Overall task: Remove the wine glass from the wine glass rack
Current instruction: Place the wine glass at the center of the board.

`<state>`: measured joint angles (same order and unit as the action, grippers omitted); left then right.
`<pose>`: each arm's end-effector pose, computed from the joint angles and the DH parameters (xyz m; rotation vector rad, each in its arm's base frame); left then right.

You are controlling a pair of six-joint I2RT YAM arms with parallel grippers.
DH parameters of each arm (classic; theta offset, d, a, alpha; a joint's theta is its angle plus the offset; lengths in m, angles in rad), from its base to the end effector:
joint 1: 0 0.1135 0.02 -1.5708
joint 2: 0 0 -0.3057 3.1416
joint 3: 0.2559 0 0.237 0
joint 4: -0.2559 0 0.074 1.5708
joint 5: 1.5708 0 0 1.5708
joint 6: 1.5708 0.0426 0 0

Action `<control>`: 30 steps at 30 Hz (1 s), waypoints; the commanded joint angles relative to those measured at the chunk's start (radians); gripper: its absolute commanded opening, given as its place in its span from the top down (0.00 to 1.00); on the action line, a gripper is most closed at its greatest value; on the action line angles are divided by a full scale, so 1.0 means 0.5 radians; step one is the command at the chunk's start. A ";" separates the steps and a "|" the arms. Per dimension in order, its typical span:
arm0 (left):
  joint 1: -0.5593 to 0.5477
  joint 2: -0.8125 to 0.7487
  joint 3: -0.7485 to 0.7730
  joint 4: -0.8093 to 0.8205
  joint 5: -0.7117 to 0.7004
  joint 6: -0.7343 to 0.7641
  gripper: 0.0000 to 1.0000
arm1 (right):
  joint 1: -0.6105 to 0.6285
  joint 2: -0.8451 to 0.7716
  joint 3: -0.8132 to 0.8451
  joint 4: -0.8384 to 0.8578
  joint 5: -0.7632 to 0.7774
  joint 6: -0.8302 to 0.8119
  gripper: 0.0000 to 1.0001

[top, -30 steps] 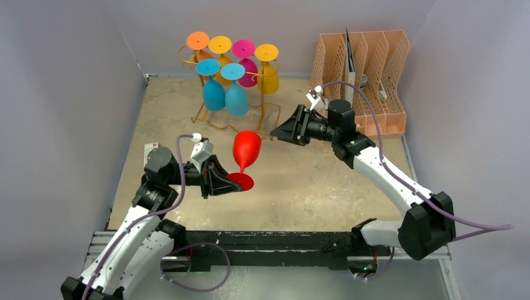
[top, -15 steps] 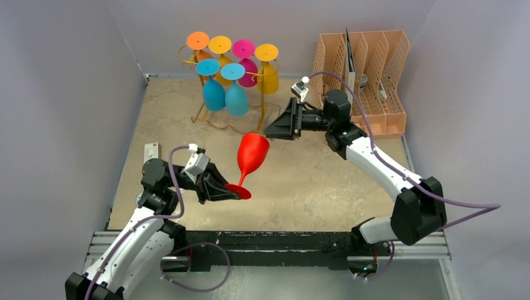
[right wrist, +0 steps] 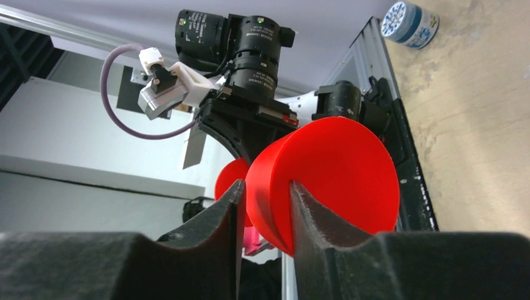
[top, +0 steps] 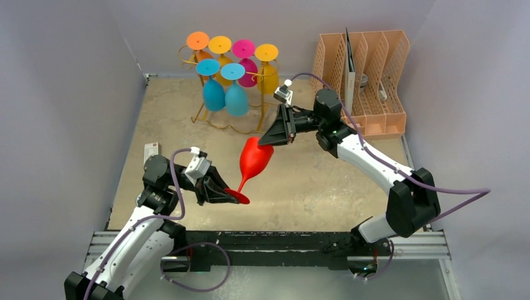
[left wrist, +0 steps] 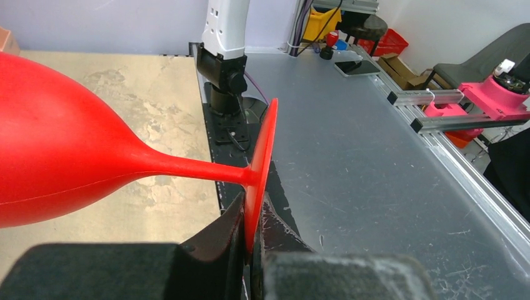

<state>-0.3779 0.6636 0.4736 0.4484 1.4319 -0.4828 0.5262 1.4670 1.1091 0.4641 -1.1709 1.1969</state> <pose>0.0708 -0.0735 0.3378 1.2667 1.2456 -1.5689 0.2520 0.1917 0.4030 -0.5968 1.9291 2.0735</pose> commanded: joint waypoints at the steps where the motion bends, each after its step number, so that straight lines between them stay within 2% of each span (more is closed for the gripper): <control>1: -0.002 0.010 0.106 -0.146 -0.032 0.174 1.00 | 0.058 -0.016 0.082 0.106 -0.180 0.064 0.69; 9: -0.002 0.000 0.158 -0.302 -0.041 0.257 1.00 | 0.058 -0.013 0.107 0.095 -0.266 0.081 0.69; 12: -0.002 0.006 0.174 -0.357 -0.052 0.287 1.00 | 0.071 -0.019 0.107 0.112 -0.308 0.102 0.79; 16: -0.002 0.011 0.194 -0.418 -0.095 0.319 1.00 | 0.086 -0.039 0.098 0.138 -0.305 0.112 0.98; 19: -0.002 0.013 0.213 -0.480 -0.132 0.349 0.98 | 0.088 -0.053 0.096 0.131 -0.272 0.102 1.00; 25: -0.002 0.002 0.280 -0.744 -0.204 0.461 0.66 | 0.086 -0.063 0.107 0.098 -0.237 0.092 1.00; 27: 0.000 -0.011 0.319 -0.921 -0.255 0.550 0.62 | 0.086 -0.079 0.101 0.046 -0.223 0.054 1.00; 28: -0.001 -0.019 0.345 -1.041 -0.297 0.619 0.55 | 0.085 -0.091 0.100 -0.008 -0.210 0.006 1.00; 29: 0.000 -0.030 0.368 -1.145 -0.345 0.681 0.53 | 0.086 -0.110 0.102 -0.106 -0.188 -0.071 1.00; 30: -0.001 -0.042 0.387 -1.228 -0.407 0.733 0.41 | 0.086 -0.147 0.104 -0.235 -0.145 -0.172 1.00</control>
<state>-0.3820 0.6609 0.5900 0.0177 1.3510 -0.2485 0.5537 1.4612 1.1297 0.4767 -1.2675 1.2407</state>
